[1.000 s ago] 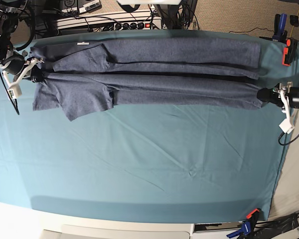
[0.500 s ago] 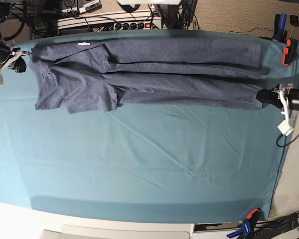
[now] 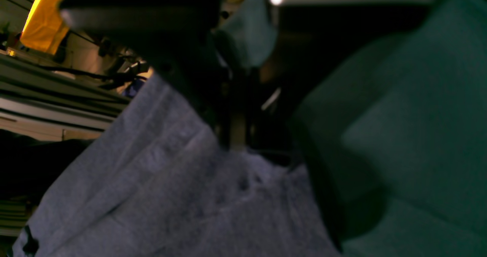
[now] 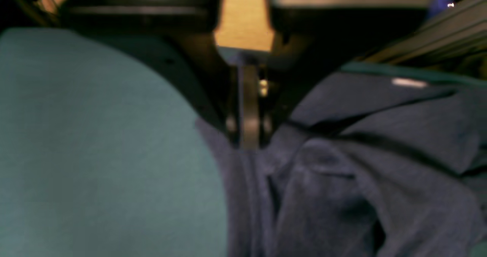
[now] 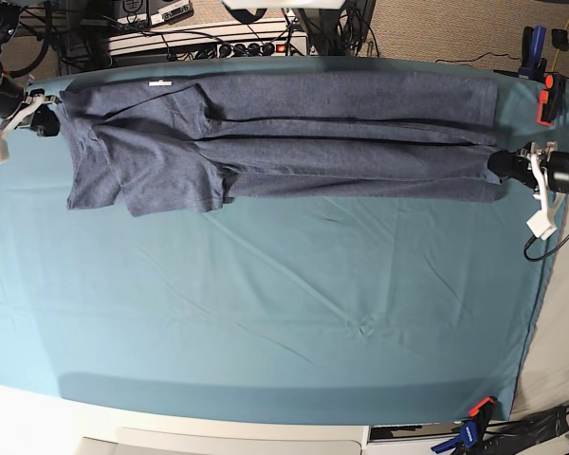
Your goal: Fold the T-shirt properly
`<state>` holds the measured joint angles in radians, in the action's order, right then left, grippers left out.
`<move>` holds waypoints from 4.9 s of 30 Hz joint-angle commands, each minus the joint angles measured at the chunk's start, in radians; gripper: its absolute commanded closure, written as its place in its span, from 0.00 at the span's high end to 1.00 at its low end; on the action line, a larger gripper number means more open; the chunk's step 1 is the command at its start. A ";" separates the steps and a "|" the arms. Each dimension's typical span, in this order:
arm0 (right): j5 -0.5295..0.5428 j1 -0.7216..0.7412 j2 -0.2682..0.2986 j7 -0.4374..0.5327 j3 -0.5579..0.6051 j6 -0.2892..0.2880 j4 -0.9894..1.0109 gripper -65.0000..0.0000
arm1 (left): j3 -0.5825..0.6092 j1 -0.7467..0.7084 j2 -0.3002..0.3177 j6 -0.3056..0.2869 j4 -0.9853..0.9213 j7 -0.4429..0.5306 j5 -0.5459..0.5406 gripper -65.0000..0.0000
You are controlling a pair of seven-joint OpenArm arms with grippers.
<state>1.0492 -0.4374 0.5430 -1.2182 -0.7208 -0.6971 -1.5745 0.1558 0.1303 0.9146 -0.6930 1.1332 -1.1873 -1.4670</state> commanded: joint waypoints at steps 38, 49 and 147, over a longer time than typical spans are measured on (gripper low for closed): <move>-0.237 0.099 -0.236 0.164 -0.011 -0.001 -0.321 0.48 | -0.011 0.019 0.030 -0.005 0.011 0.017 -0.017 0.00; -0.080 0.108 -0.311 0.103 0.002 -0.001 -0.135 0.48 | -0.011 0.020 0.030 -0.005 0.011 0.018 -0.017 0.00; -0.161 -0.012 -0.124 -0.073 0.156 -0.001 -0.261 0.00 | -0.105 -0.150 0.100 -0.005 0.224 -0.010 -0.017 0.00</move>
<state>0.8894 -0.4488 0.3962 -1.3014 -0.5545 -0.6968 -1.8191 0.0643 -0.0303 0.9836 -0.6930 1.3483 -1.1965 -1.4712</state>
